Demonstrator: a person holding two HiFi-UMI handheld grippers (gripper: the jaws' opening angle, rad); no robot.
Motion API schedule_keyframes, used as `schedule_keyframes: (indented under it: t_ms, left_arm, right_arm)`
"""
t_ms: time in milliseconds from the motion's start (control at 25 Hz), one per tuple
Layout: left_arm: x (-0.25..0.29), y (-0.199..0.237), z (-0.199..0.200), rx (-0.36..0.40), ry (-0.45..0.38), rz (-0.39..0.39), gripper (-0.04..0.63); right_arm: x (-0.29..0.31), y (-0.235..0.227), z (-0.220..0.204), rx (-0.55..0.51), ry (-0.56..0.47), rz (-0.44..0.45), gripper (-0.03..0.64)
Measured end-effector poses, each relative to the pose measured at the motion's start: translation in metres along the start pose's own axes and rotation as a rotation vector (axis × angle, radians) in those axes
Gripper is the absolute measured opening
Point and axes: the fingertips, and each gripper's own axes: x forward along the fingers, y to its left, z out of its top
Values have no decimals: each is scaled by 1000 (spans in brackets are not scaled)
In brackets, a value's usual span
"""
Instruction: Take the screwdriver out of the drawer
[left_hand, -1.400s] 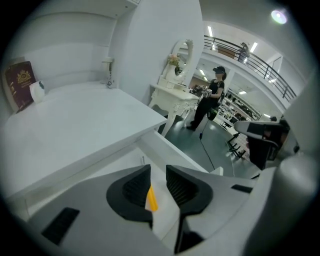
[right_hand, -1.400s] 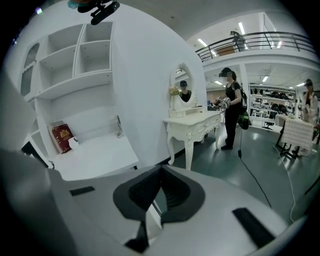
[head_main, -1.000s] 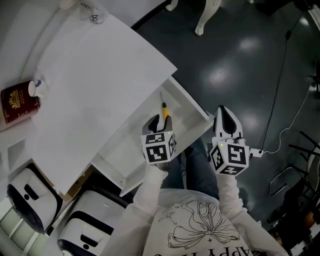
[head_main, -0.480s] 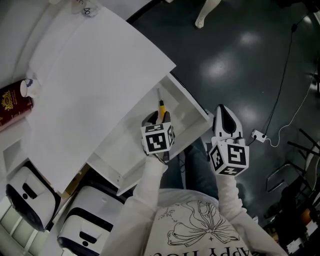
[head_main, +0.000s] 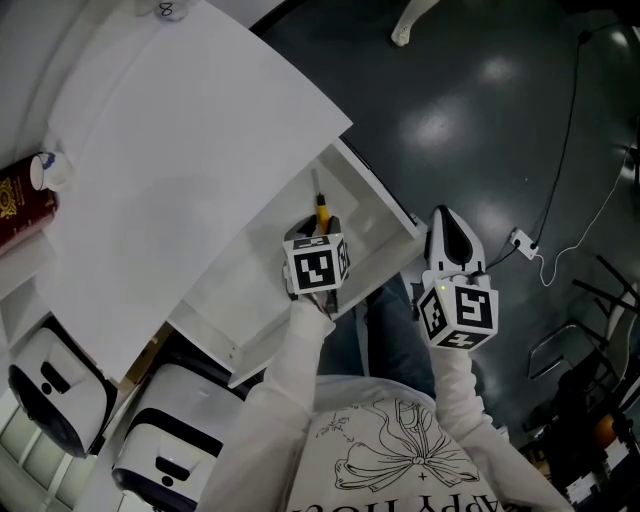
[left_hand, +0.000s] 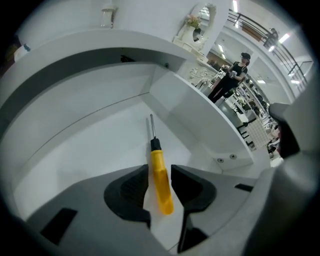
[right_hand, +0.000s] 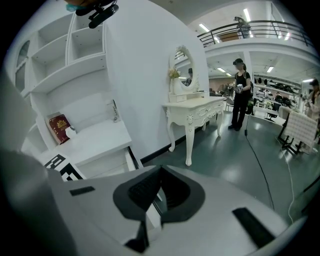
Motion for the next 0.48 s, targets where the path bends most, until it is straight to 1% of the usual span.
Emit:
schedule_keyframes:
  t_ms: [320,480]
  left_arm:
    - [1,8,0,38,0,50,77]
    - [2,9,-1,54,2,46,75]
  right_arm:
    - [2,3,-3,-8,8,5,3]
    - [1,5,-3,-11,7,8,3]
